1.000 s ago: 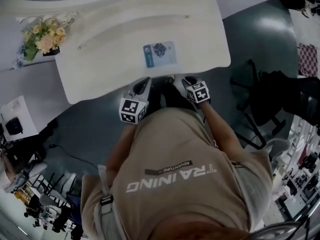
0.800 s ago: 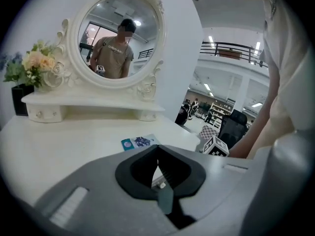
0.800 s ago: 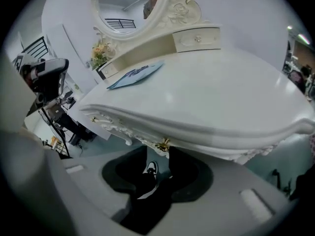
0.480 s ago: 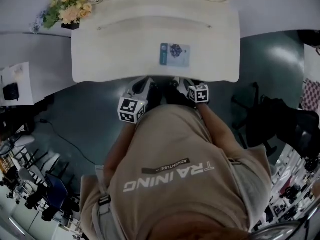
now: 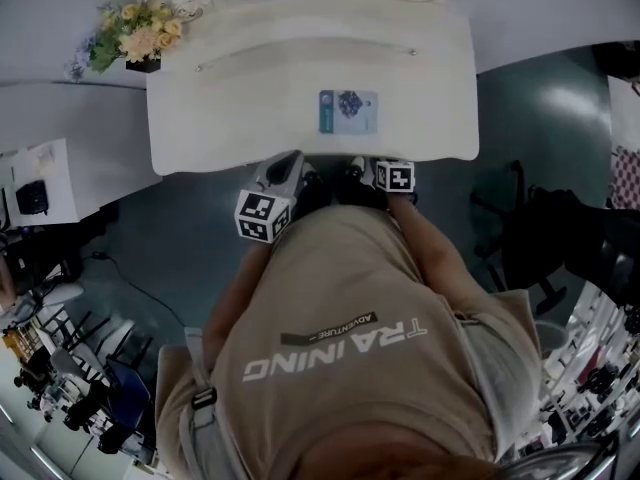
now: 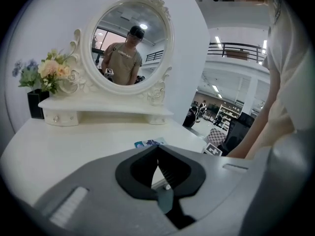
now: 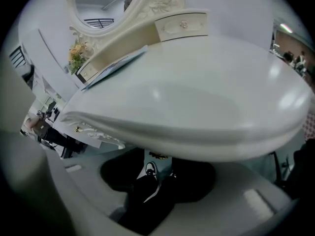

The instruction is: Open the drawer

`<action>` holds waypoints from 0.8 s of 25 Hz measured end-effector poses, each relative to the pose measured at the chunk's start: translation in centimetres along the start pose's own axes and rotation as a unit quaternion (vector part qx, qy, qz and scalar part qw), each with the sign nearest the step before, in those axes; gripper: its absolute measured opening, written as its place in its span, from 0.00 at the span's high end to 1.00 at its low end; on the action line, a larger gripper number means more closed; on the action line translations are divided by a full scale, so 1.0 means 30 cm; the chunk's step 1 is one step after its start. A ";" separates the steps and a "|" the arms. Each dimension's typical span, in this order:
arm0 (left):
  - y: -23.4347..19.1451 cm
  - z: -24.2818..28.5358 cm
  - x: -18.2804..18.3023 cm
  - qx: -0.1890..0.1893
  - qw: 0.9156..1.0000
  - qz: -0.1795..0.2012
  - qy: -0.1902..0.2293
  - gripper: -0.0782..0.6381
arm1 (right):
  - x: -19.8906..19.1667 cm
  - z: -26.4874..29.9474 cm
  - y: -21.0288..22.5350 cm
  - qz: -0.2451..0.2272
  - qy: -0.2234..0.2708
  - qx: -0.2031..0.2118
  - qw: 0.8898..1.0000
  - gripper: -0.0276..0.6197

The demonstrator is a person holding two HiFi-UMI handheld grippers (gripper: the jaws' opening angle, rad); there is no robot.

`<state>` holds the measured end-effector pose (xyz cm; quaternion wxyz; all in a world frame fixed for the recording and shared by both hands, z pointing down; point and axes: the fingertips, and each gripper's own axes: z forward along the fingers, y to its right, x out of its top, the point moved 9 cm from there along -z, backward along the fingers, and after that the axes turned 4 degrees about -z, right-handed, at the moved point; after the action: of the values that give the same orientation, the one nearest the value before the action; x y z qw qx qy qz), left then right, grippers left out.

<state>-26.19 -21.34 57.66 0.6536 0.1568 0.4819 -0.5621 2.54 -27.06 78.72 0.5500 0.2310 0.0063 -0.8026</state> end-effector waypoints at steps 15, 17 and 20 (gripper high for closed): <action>-0.064 -0.093 0.010 -0.007 1.000 -0.011 -0.003 0.88 | -0.007 0.018 0.006 0.023 -0.036 0.003 0.999 0.75; -0.087 -0.090 0.029 -0.019 1.000 -0.005 0.000 0.88 | -0.031 0.003 -0.003 0.032 -0.044 0.003 0.999 0.75; -0.138 -0.079 0.062 -0.035 0.999 0.007 0.011 0.88 | -0.068 -0.006 -0.027 0.044 -0.054 -0.002 0.998 0.75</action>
<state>-31.13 -21.98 56.39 0.6577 0.1431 0.5073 -0.5381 2.48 -24.88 79.12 0.5847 0.1861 -0.0318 -0.7890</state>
